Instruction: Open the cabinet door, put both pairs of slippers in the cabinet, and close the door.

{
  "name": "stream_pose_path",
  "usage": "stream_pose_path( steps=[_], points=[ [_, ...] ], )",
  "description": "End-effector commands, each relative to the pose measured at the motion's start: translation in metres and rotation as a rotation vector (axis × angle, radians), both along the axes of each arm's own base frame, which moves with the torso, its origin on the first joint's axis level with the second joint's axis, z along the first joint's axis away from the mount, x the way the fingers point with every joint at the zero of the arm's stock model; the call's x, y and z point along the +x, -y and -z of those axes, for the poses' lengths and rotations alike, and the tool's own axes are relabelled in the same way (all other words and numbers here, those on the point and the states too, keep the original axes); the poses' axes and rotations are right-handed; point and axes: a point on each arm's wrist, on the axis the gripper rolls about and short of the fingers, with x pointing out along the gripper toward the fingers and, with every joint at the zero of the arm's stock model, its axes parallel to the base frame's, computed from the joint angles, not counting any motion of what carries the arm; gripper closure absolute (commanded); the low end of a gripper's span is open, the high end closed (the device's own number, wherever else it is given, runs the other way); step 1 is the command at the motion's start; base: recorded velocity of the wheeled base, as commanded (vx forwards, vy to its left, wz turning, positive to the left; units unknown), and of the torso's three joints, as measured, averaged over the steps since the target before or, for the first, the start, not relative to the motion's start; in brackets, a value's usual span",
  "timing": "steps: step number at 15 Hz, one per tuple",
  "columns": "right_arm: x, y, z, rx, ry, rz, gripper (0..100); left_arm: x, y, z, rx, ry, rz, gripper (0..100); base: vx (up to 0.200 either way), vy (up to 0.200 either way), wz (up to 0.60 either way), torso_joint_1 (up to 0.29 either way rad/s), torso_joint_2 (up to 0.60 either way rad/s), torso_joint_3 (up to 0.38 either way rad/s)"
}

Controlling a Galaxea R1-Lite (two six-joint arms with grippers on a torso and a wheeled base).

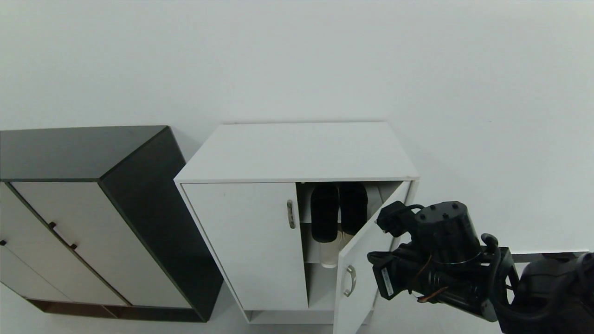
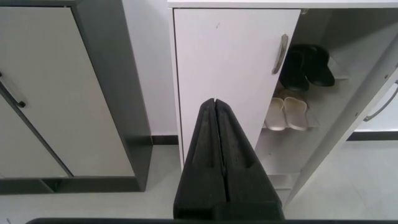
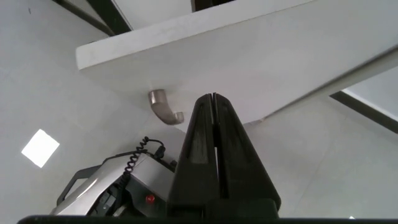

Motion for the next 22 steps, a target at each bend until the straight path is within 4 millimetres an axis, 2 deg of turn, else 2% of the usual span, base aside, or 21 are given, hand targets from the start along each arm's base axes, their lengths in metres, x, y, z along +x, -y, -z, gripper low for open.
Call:
stream_pose_path(
  steps=[1, 5, 14, 19, 22],
  points=[
    [0.008, -0.004, 0.008, -0.010, -0.019, -0.001, 100, 0.000, 0.000, 0.000, 0.002, 0.000, 0.001, 100, 0.000, 0.000, 0.00, 0.000, 0.00, 0.000],
    [0.028, -0.014, 0.014, 0.007, -0.011, 0.015, 100, 0.000, 0.000, 0.000, 0.002, 0.000, -0.001, 100, 0.000, 0.000, 0.00, 0.000, 0.00, 0.000],
    [0.073, -0.019, 0.007, 0.056, 0.048, 0.083, 100, 0.000, 0.000, 0.000, 0.002, 0.000, -0.001, 100, 0.000, 0.000, 0.00, 0.000, 0.00, 0.000],
    [0.094, -0.034, 0.008, 0.077, 0.076, 0.088, 100, 0.000, 0.000, 0.000, 0.002, 0.000, -0.001, 100, 0.000, 0.000, 0.00, 0.000, 0.00, 0.000],
    [0.100, -0.035, 0.004, 0.104, 0.081, 0.063, 100, 0.000, 0.000, 0.000, 0.002, 0.000, -0.001, 100, 0.000, 0.000, 0.00, 0.000, 0.00, 0.000]
  ],
)
